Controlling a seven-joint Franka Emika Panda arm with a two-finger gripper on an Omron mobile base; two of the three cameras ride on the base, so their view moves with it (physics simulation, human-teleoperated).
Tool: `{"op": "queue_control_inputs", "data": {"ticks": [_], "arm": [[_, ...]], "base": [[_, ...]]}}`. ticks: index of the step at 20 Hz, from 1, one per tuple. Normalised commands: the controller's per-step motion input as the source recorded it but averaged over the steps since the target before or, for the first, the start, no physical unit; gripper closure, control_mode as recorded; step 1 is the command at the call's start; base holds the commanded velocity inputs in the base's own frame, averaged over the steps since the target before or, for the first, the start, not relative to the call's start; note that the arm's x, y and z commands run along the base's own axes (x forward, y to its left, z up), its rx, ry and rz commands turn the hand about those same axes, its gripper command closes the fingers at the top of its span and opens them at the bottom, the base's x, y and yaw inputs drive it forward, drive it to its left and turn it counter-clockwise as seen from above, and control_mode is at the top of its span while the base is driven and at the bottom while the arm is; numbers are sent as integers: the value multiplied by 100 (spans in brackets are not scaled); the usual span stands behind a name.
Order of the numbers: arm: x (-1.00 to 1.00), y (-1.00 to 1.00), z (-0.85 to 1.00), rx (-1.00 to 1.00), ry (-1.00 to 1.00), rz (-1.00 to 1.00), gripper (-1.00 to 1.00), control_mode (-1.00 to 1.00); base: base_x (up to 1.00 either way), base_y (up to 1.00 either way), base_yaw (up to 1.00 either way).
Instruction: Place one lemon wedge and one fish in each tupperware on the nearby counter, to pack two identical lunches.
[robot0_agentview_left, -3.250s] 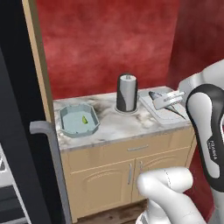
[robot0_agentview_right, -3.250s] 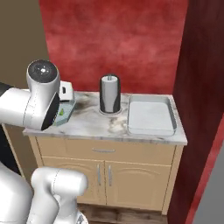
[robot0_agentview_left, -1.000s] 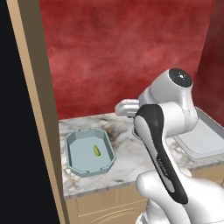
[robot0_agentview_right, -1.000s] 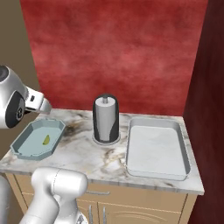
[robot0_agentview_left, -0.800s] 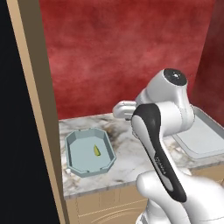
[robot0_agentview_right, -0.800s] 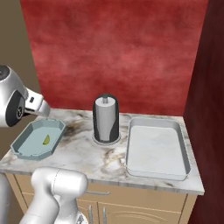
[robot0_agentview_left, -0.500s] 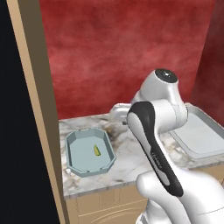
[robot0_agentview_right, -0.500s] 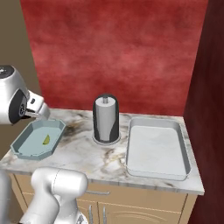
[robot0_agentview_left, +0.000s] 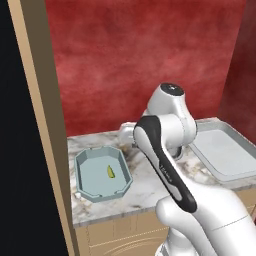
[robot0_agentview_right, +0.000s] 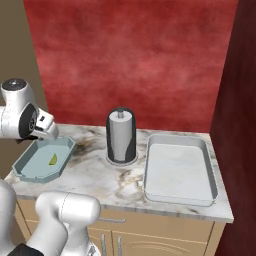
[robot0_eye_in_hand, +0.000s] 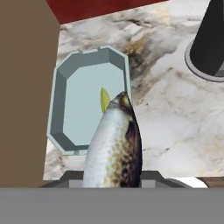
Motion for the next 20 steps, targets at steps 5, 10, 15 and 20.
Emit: {"op": "queue_control_inputs", "data": {"ticks": [5, 10, 15, 20], "arm": [[10, 29, -36, 1, 0, 0, 100, -100], [7, 27, -36, 3, 0, 0, 100, -100], [7, 13, -33, 5, 0, 0, 100, -100], [9, 8, -25, 4, 0, 0, 100, -100]], "base": [[0, 0, 0], [0, 0, 0], [0, 0, 0], [0, 0, 0]]}}
